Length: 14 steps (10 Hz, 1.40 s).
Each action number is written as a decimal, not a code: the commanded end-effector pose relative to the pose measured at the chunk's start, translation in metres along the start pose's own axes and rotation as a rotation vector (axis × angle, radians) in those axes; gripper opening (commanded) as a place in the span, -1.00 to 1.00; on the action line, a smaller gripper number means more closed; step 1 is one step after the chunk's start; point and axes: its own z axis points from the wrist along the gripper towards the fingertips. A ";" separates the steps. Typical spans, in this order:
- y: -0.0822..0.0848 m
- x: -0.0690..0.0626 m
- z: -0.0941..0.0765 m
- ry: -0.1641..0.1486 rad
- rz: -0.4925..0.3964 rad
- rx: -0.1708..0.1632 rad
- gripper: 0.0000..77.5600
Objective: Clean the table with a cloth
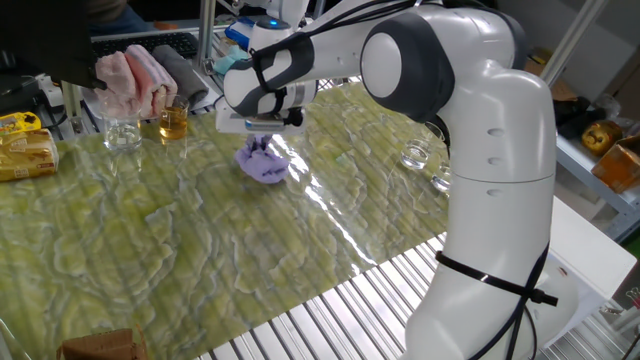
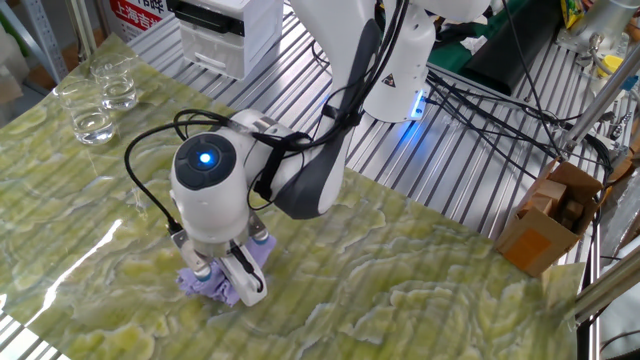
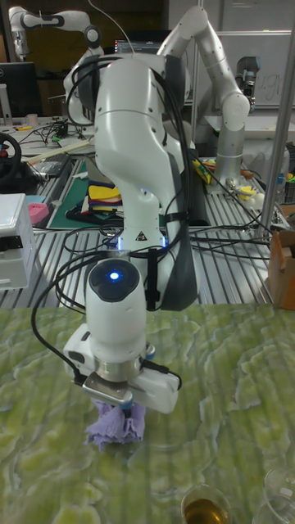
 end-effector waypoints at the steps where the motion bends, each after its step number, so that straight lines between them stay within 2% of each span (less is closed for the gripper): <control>1: 0.011 0.000 0.004 -0.013 0.060 -0.010 -0.97; 3: 0.011 -0.001 0.005 -0.002 0.060 -0.010 -0.97; 5: 0.011 -0.001 0.005 -0.008 0.057 -0.002 -0.97; 7: 0.011 -0.001 0.005 -0.010 -0.007 -0.001 -0.97; 10: 0.011 -0.001 0.005 -0.003 -0.150 -0.003 -0.97; 14: 0.011 0.000 0.005 -0.006 -0.155 -0.016 -0.97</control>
